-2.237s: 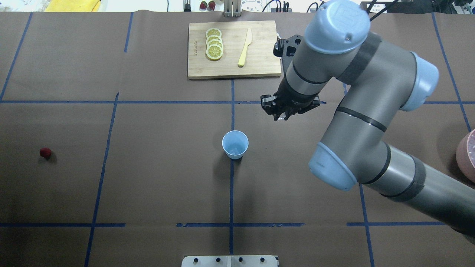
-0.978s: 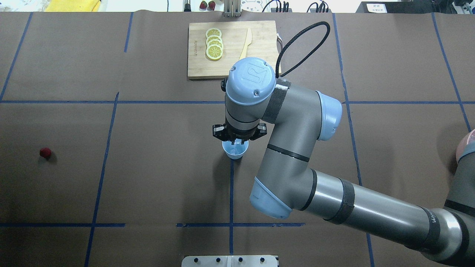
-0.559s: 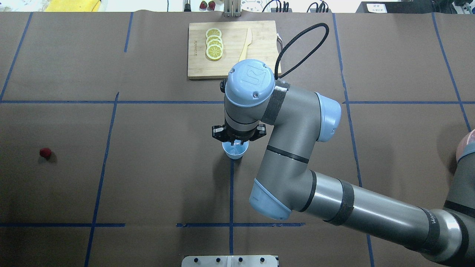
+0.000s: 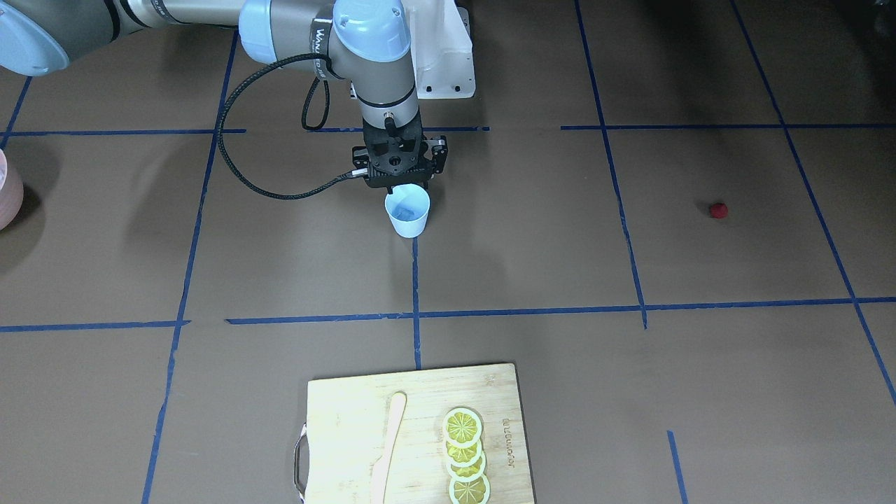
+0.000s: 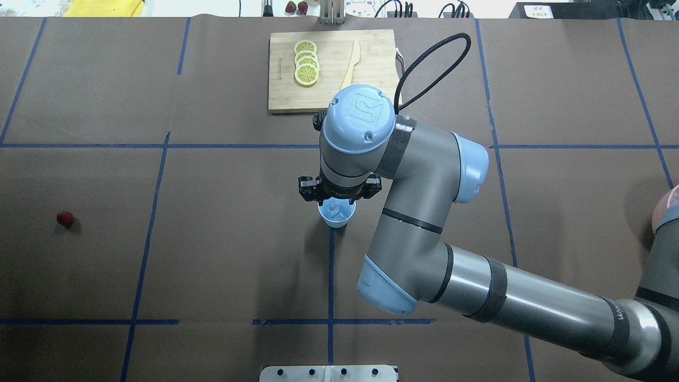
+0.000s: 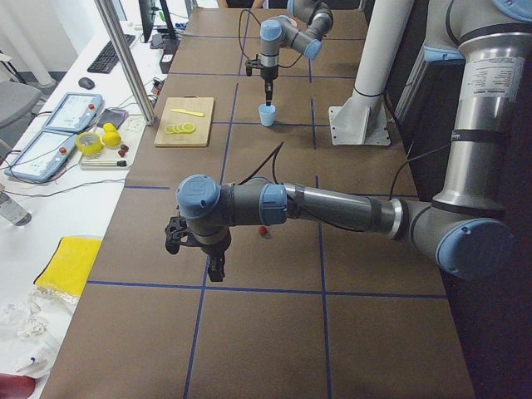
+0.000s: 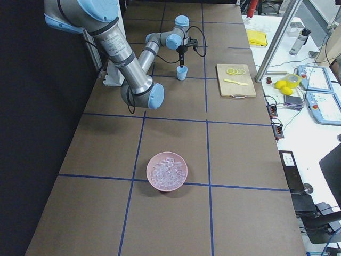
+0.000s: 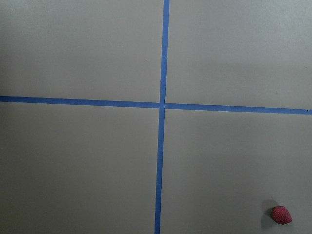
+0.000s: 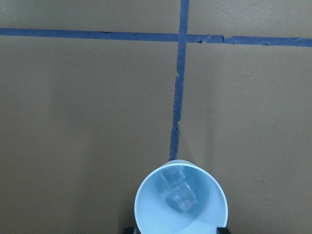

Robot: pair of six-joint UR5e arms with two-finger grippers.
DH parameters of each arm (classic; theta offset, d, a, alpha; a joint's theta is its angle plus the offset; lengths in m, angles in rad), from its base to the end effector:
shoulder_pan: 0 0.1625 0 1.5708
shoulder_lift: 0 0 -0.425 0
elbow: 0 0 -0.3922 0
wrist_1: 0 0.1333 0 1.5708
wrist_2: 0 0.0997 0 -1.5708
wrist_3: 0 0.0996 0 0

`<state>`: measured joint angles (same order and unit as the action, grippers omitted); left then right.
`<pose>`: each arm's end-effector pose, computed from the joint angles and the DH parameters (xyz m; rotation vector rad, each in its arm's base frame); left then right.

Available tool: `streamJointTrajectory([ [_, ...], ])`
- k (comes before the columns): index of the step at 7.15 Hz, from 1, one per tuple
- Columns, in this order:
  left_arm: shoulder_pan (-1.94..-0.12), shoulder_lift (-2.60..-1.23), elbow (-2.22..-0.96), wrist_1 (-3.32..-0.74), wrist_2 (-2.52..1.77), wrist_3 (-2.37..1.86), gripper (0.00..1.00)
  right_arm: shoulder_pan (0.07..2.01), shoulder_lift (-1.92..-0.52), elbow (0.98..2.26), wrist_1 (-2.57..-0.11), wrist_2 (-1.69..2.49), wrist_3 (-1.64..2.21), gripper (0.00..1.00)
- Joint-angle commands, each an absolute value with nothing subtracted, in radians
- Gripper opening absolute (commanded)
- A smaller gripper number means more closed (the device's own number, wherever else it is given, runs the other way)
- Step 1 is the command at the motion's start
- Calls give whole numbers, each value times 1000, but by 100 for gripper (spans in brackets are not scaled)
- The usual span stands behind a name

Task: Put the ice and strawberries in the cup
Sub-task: 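Move the right gripper back toward the pink ice bowl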

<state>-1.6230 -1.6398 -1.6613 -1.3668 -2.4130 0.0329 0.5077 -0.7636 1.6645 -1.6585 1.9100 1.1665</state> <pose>-0.0857 -0.5094 0.5949 -0.0060 0.8431 -0.0369 -0.5519 -0.4217 0.1411 0.0670 -0.8633 -0.0410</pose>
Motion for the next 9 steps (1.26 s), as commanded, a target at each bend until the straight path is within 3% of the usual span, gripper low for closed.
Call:
streamJointTrajectory([
  [1, -1623, -1640, -1661, -1367, -2413, 29, 100, 515, -764, 1677, -1661, 1910, 1167, 73],
  [2, -1621, -1640, -1661, -1367, -2413, 28, 100, 561, -781, 1719, -1683, 1916, 1164, 93],
  [3, -1621, -1640, -1661, -1367, -2414, 28, 100, 602, -846, 1821, -1759, 1925, 1143, 99],
  [6, -1621, -1641, -1664, -1367, -2414, 26, 100, 768, -1032, 2069, -1925, 1936, 833, 99],
  [9, -1621, -1641, -1670, -1367, -2414, 25, 100, 992, -1306, 2152, -1854, 2115, 564, 99],
])
